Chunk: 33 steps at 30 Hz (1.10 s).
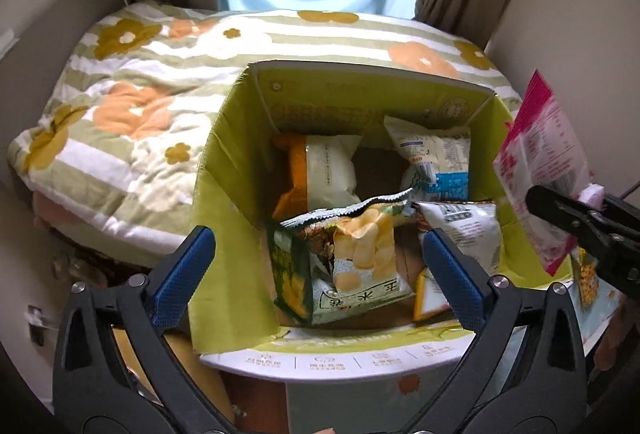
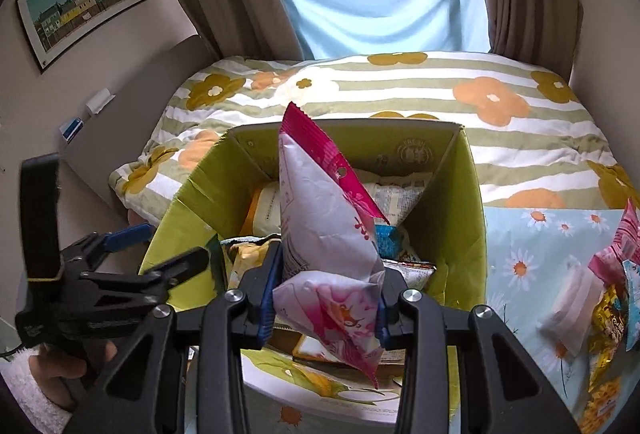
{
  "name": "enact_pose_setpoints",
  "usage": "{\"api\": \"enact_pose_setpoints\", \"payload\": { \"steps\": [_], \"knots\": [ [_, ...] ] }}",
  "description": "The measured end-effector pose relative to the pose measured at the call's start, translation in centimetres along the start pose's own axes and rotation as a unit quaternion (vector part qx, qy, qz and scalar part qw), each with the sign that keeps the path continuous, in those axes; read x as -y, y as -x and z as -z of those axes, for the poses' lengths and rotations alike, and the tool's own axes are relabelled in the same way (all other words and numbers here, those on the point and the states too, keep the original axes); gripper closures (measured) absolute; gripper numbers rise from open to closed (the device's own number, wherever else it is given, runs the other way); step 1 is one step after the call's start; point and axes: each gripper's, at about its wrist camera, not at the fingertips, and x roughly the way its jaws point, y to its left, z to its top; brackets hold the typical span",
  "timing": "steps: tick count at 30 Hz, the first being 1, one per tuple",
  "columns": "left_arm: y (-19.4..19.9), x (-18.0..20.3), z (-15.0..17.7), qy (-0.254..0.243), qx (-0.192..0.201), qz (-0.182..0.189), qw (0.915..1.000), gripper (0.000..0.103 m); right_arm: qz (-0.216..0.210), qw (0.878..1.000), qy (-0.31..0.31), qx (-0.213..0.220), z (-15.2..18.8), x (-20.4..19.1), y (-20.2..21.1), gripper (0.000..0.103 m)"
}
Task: Organize snacks
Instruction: 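Carry both packets over the yellow box and open both tools to drop them, then move both tools back to the snack pile on the bed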
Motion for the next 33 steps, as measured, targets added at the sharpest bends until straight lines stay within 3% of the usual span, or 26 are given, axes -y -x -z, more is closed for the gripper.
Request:
{"api": "enact_pose_setpoints", "payload": {
  "steps": [8,11,14,15,22,33],
  "knots": [
    [0.9,-1.0,-0.2,0.017,-0.001,-0.008,0.9998,0.000,-0.008,1.000,0.010,-0.007,0.7,0.0,-0.4,0.067],
    [1.3,-0.8,-0.2,0.020,0.004,-0.013,0.9997,0.000,-0.018,0.999,0.025,-0.010,0.8,-0.4,-0.8,0.060],
    [1.7,-0.6,-0.1,0.020,0.009,-0.014,0.9997,0.000,-0.016,0.999,0.036,-0.007,1.0,-0.8,-1.0,0.017],
    [1.8,-0.5,-0.1,0.020,0.010,-0.013,0.9997,0.000,-0.018,0.999,0.037,-0.003,1.1,-0.8,-0.8,0.014],
    [2.1,-0.2,0.1,0.018,0.013,-0.007,0.9997,0.000,0.013,0.999,0.034,0.002,1.8,0.5,0.1,0.013],
    [2.6,1.0,0.3,0.011,0.010,0.004,0.9999,0.000,0.027,0.999,0.019,0.004,1.8,1.0,1.3,0.013]
  ]
}}
